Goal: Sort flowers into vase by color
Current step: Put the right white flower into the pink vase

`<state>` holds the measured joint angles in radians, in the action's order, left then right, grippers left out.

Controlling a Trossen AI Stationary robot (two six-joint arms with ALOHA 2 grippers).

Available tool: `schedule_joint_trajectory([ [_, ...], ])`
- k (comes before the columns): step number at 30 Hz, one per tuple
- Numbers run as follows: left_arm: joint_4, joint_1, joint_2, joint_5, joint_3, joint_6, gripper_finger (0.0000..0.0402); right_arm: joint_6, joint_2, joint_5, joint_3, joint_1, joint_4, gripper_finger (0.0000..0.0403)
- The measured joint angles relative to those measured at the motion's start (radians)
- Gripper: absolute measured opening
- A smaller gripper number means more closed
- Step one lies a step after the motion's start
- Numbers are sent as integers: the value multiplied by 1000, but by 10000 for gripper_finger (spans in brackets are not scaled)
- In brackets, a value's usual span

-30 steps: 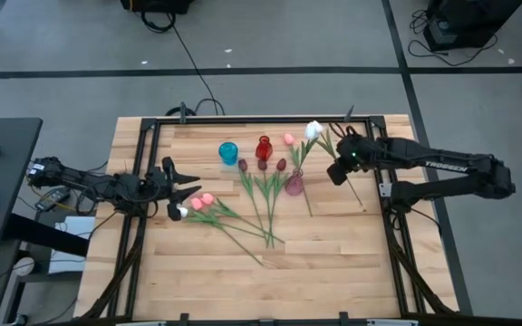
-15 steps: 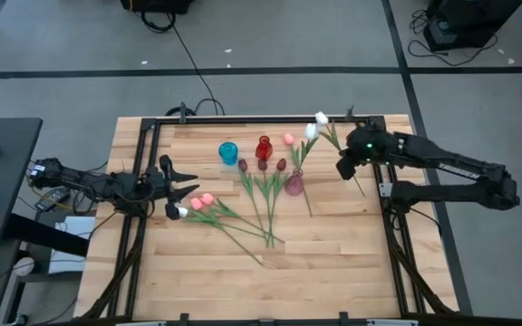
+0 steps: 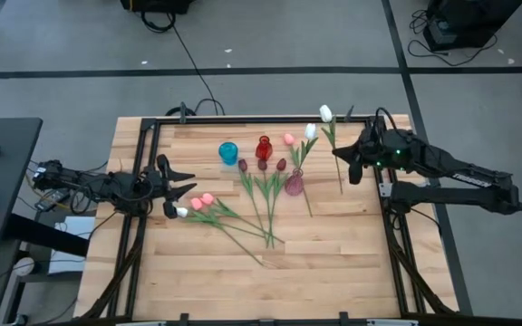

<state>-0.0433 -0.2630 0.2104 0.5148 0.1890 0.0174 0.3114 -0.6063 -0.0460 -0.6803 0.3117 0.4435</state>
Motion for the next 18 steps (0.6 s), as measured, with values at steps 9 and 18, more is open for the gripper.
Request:
schedule_joint_trajectory([
  [9, 68, 0, -36, 40, 40, -22, 131, -80, 3, 31, 89, -143, -322, 7],
  [18, 46, 0, -36, 63, 40, -48, 131, -269, -102, -107, 217, -281, -764, 7],
])
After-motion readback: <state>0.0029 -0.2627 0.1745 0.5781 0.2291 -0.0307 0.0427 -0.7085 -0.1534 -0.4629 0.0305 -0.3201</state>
